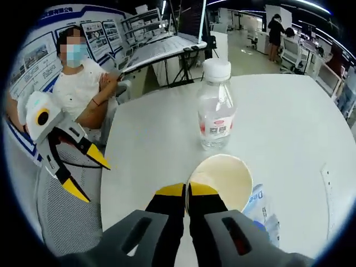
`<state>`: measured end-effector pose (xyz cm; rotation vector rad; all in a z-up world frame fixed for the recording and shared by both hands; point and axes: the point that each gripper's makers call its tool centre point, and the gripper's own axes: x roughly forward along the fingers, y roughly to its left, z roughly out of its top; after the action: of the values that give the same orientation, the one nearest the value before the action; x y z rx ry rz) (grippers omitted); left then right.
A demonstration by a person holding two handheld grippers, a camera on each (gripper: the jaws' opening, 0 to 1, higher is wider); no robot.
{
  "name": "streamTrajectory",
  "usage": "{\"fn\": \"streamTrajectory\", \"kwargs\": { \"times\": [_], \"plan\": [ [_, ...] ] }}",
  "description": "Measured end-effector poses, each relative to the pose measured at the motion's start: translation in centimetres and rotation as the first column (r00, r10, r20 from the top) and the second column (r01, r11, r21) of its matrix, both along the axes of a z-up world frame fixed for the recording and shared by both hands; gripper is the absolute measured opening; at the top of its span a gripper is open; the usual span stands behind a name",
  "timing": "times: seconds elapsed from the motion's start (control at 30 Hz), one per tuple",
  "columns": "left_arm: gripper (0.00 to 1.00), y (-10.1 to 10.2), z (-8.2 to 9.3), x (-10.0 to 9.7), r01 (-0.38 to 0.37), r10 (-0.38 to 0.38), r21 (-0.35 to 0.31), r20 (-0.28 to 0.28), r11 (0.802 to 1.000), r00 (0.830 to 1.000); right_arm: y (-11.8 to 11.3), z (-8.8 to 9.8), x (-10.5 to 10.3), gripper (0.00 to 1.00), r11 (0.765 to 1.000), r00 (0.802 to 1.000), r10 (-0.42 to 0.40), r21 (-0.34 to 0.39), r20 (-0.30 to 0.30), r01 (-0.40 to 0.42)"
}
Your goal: Arrange the tabletop items into an orderly group along one side of the table until the central work area is clear of visible clutter.
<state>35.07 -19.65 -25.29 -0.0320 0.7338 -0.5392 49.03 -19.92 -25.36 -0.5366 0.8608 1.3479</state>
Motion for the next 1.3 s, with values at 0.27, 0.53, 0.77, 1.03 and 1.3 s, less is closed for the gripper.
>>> {"fn": "streamTrajectory", "kwargs": {
  "times": [0.27, 0.53, 0.77, 1.03, 1.3],
  "plan": [
    [0.40, -0.1, 0.3, 0.2, -0.011, 0.011, -0.009, 0.010, 1.000, 1.000, 0.1, -1.1, 2.5, 0.00, 0.998, 0.998, -0.010, -0.058, 0.060, 0.014],
    [0.40, -0.3, 0.4, 0.7, -0.015, 0.015, -0.014, 0.015, 1.000, 1.000, -0.2, -2.3, 3.9, 0.00, 0.994, 0.997, -0.024, -0.102, 0.077, 0.031],
    [0.40, -0.6, 0.4, 0.8, -0.011, 0.011, -0.011, 0.016, 1.000, 1.000, 0.0, -3.3, 4.6, 0.00, 0.989, 0.993, 0.012, -0.146, 0.116, 0.005],
    [0.40, -0.2, 0.3, 0.8, -0.021, 0.021, -0.009, 0.017, 1.000, 1.000, 0.2, -3.8, 4.2, 0.02, 0.984, 0.989, 0.057, -0.175, 0.138, -0.033],
    [0.40, -0.2, 0.0, 0.3, -0.019, 0.019, -0.006, 0.011, 1.000, 1.000, -0.2, -4.7, 4.6, 0.03, 0.982, 0.989, 0.051, -0.187, 0.139, -0.025]
  ]
}}
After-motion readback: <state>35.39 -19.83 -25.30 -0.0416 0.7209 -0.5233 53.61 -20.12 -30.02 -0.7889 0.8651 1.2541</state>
